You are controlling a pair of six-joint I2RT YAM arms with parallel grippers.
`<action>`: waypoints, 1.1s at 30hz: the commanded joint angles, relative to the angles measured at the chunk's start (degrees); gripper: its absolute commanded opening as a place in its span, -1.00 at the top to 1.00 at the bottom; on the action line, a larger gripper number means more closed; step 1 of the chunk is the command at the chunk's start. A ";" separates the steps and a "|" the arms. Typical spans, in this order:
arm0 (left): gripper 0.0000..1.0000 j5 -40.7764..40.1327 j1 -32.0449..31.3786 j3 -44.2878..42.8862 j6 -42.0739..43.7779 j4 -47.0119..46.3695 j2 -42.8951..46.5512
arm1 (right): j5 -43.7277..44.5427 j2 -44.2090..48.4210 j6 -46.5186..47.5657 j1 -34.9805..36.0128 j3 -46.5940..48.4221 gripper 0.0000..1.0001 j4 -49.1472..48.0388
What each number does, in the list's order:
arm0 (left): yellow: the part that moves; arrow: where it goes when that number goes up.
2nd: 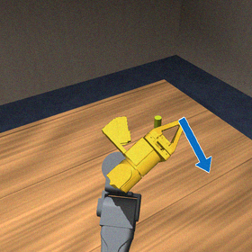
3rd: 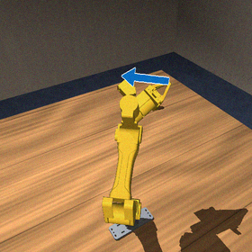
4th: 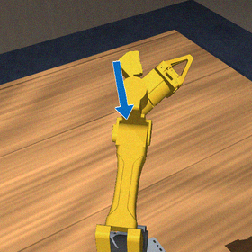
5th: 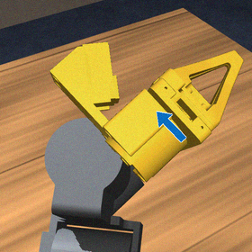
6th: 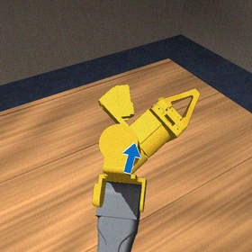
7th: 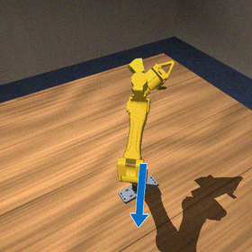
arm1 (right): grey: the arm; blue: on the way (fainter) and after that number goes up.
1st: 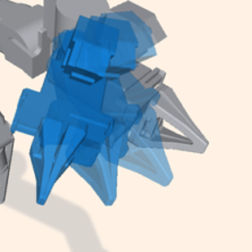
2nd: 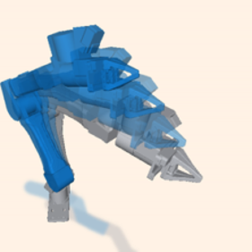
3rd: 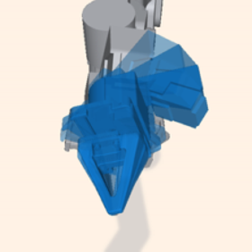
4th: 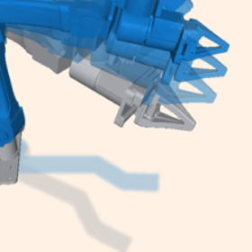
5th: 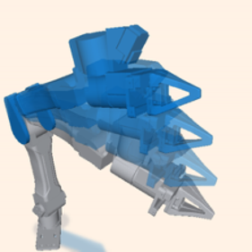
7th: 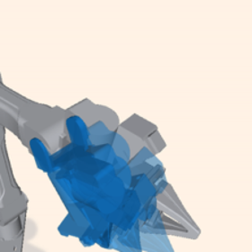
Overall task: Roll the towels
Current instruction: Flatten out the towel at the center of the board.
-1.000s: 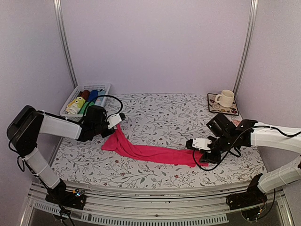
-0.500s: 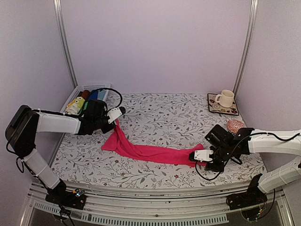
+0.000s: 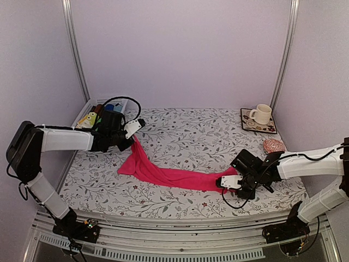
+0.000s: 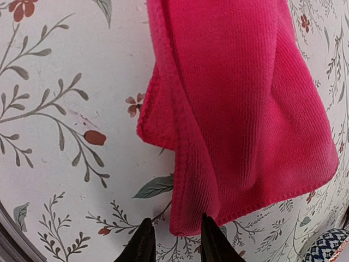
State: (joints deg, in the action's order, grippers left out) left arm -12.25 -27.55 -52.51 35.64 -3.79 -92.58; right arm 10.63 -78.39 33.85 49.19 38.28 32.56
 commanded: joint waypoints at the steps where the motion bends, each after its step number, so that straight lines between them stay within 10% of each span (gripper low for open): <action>1: 1.00 -0.41 -0.40 -0.86 -1.04 0.81 -0.13 | 2.11 -1.56 -1.70 1.69 0.42 0.40 -2.56; 23: 1.00 -1.55 0.26 -3.53 -2.63 2.39 -1.85 | 13.57 -0.60 -4.88 6.12 -2.59 0.51 -6.29; 33: 1.00 -1.70 0.22 -5.17 -3.03 3.47 -2.75 | 6.74 0.94 -6.82 6.46 -0.69 0.07 -5.37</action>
State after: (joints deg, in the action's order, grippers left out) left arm -13.69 -27.49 -55.72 33.52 -1.19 -94.21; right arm 22.26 -79.85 27.92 54.87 36.42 27.18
